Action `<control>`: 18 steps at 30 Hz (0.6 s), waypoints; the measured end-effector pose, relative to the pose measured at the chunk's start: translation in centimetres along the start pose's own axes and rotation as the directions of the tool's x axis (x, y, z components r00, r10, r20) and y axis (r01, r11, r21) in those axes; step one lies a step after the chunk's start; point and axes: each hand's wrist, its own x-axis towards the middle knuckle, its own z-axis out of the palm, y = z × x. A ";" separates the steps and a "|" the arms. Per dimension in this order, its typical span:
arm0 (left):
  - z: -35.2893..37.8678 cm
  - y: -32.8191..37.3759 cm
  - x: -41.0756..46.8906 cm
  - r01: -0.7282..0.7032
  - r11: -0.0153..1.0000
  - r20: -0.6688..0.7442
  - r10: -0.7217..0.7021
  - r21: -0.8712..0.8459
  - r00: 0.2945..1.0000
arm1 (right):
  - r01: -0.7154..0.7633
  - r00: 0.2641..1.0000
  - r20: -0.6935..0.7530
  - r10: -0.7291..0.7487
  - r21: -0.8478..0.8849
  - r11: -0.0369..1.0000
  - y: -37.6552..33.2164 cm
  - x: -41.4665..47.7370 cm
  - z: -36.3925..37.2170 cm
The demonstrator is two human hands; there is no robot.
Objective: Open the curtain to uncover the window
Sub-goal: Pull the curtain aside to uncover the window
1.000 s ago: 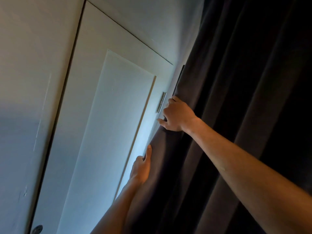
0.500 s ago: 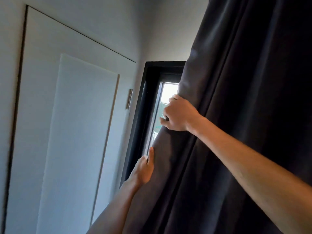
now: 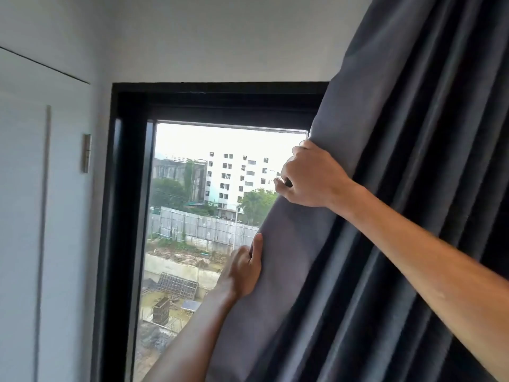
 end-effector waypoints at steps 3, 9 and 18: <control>4.6 3.5 -0.4 -0.048 0.999 0.037 0.048 -0.014 0.998 | -0.053 0.998 0.038 0.055 -0.060 0.997 3.6 -4.1 -0.5; 12.8 10.5 -1.7 -0.176 0.983 0.111 0.181 -0.053 0.977 | -0.125 0.990 0.049 0.132 -0.130 0.984 11.1 -12.9 -2.1; 23.3 21.6 -3.5 -0.261 0.943 0.260 0.310 -0.205 0.915 | -0.264 0.957 0.051 0.285 -0.245 0.933 21.9 -24.8 -5.3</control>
